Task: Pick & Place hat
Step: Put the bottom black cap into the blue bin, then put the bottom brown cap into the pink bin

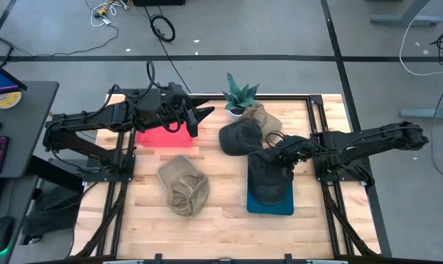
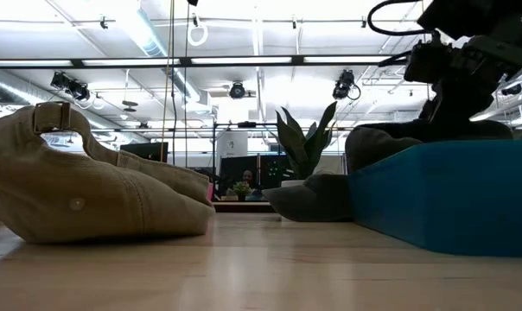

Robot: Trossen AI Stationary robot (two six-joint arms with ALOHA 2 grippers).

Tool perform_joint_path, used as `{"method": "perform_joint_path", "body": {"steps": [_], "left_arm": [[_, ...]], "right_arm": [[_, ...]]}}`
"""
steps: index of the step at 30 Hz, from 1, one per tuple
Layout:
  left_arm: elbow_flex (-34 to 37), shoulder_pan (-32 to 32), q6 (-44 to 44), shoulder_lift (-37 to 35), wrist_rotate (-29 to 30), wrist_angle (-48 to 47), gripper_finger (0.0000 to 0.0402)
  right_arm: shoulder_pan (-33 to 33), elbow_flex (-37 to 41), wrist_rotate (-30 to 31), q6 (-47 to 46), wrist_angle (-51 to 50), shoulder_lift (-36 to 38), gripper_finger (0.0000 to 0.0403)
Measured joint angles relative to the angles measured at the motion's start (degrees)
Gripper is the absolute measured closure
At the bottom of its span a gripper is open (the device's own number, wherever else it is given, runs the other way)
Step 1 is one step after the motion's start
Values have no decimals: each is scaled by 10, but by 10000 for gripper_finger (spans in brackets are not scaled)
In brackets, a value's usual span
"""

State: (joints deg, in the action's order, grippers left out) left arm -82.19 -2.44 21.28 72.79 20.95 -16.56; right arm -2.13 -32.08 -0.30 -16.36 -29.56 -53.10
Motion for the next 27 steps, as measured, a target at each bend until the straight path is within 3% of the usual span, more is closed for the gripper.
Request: {"method": "perform_joint_path", "body": {"steps": [7, 12, 18, 23, 27], "left_arm": [[0, 0, 1, 0, 0, 0, 191], [0, 1, 0, 0, 0, 0, 191], [0, 1, 1, 0, 0, -14, 191], [0, 1, 1, 0, 0, -24, 191], [0, 1, 7, 0, -1, -39, 191]], "right_arm": [[0, -59, -7, -18, -43, 0, 196], [0, -125, 14, 23, -120, 0, 155], [1, -186, 54, 31, -214, 0, 150], [15, -214, 78, -20, -198, 0, 172], [52, -220, 59, -84, -194, 1, 196]]}}
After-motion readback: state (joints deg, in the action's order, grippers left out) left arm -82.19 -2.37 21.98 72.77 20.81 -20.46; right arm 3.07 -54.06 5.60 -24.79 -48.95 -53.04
